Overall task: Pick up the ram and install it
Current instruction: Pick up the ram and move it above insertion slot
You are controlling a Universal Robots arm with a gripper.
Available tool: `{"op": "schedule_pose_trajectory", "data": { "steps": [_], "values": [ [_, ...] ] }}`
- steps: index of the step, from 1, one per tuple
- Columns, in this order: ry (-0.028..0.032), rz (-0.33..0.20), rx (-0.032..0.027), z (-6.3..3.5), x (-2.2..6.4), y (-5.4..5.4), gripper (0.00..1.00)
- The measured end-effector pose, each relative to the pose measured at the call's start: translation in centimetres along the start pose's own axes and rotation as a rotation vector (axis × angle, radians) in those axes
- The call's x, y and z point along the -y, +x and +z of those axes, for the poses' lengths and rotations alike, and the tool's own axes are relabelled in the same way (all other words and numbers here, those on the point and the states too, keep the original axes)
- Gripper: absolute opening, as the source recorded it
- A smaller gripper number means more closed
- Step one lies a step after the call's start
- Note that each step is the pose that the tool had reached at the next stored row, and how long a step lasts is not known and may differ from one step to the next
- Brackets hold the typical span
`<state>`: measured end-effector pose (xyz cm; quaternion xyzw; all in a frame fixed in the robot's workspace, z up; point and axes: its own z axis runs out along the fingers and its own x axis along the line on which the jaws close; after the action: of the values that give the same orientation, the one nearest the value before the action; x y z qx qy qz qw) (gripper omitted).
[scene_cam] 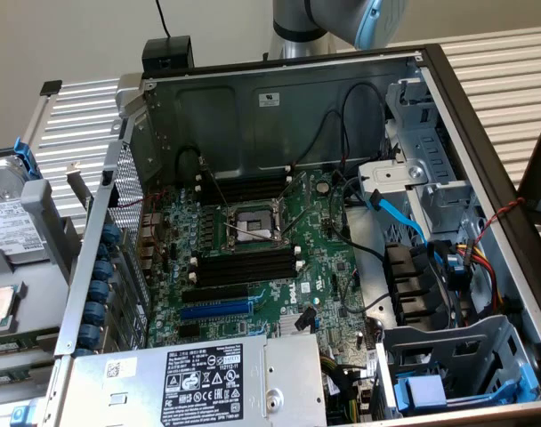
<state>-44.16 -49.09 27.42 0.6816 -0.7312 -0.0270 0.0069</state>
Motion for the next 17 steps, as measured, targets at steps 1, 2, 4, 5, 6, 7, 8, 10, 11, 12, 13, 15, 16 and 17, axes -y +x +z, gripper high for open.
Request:
{"op": "schedule_pose_trajectory", "data": {
  "steps": [1,2,4,5,6,7,8,10,11,12,13,15,16,17],
  "values": [
    [-0.0005,-0.017,-0.0008,0.02,0.00,0.0,0.11],
    [-0.0010,-0.036,-0.0017,0.04,0.00,0.0,0.11],
    [-0.0020,-0.072,-0.0029,0.08,0.00,0.0,0.11],
    [-0.0023,-0.084,-0.0033,0.09,0.00,0.0,0.11],
    [-0.0023,-0.085,-0.0034,0.09,0.00,0.0,0.11],
    [-0.0024,-0.086,-0.0034,0.09,0.00,0.0,0.11],
    [-0.0023,-0.086,-0.0034,0.09,0.00,0.0,0.11],
    [-0.0020,-0.085,-0.0032,0.13,0.05,0.0,0.11],
    [-0.0019,-0.086,-0.0031,0.15,0.24,0.0,0.11],
    [-0.0022,-0.085,-0.0033,0.16,0.61,0.0,0.11],
    [-0.0024,-0.085,-0.0034,0.18,0.99,-0.1,0.11],
    [-0.0021,-0.086,-0.0032,0.42,1.40,-0.1,0.11],
    [-0.0021,-0.086,-0.0032,0.60,1.45,-0.1,0.11],
    [-0.0024,-0.085,-0.0034,0.77,1.45,-0.1,0.11]
  ]
}}
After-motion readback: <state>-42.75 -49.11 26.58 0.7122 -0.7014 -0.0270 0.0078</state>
